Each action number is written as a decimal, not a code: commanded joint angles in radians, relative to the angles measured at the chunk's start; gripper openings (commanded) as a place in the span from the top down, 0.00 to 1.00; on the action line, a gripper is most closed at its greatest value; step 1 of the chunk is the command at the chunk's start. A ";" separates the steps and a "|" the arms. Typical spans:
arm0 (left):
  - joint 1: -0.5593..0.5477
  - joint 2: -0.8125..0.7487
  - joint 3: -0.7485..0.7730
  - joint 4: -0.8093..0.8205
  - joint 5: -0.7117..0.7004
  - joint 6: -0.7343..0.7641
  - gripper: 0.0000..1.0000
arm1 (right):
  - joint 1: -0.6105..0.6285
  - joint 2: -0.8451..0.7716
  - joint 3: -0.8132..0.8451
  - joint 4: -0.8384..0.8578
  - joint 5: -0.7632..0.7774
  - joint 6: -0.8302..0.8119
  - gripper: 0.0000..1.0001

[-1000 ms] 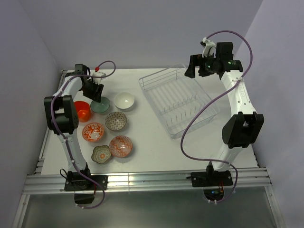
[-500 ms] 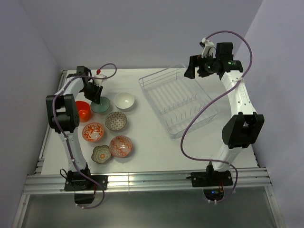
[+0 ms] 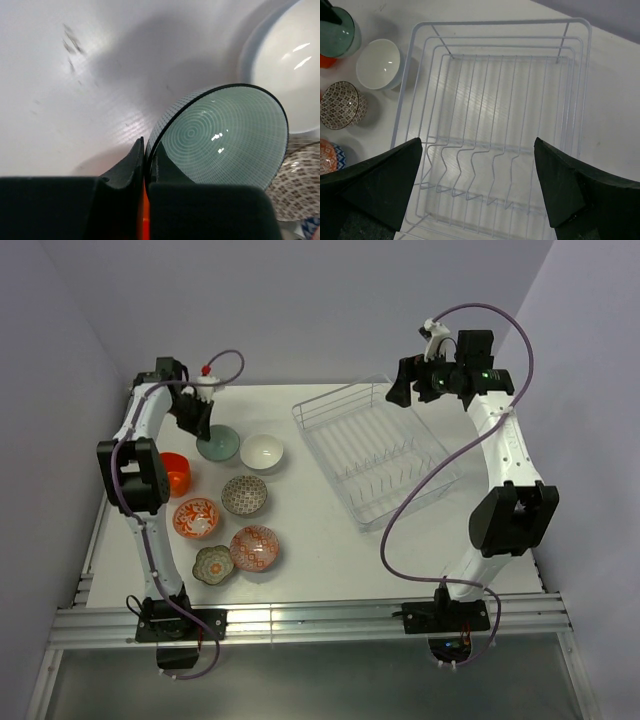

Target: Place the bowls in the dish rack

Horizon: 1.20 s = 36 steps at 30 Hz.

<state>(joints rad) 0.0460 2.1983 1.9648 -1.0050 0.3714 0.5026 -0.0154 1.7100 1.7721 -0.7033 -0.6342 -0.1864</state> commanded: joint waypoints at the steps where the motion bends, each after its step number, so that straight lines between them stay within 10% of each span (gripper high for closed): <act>1: -0.006 -0.028 0.263 -0.130 0.193 -0.036 1.00 | 0.005 -0.075 -0.010 0.071 -0.038 -0.045 0.00; 17: -0.129 -0.239 -0.012 0.179 0.860 -0.484 1.00 | 0.117 -0.249 -0.152 0.054 -0.187 -0.637 0.00; 27: -0.247 -0.253 -0.217 0.470 0.972 -0.782 1.00 | 0.318 -0.293 -0.327 0.169 -0.295 -0.857 0.00; 36: -0.265 -0.371 -0.403 0.963 0.735 -1.094 1.00 | 0.342 -0.131 -0.132 0.140 -0.278 -0.302 0.00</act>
<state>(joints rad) -0.2401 1.9545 1.6188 -0.3550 1.1675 -0.3931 0.3607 1.5642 1.5848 -0.5838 -0.8856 -0.7208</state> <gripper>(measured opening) 0.067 0.997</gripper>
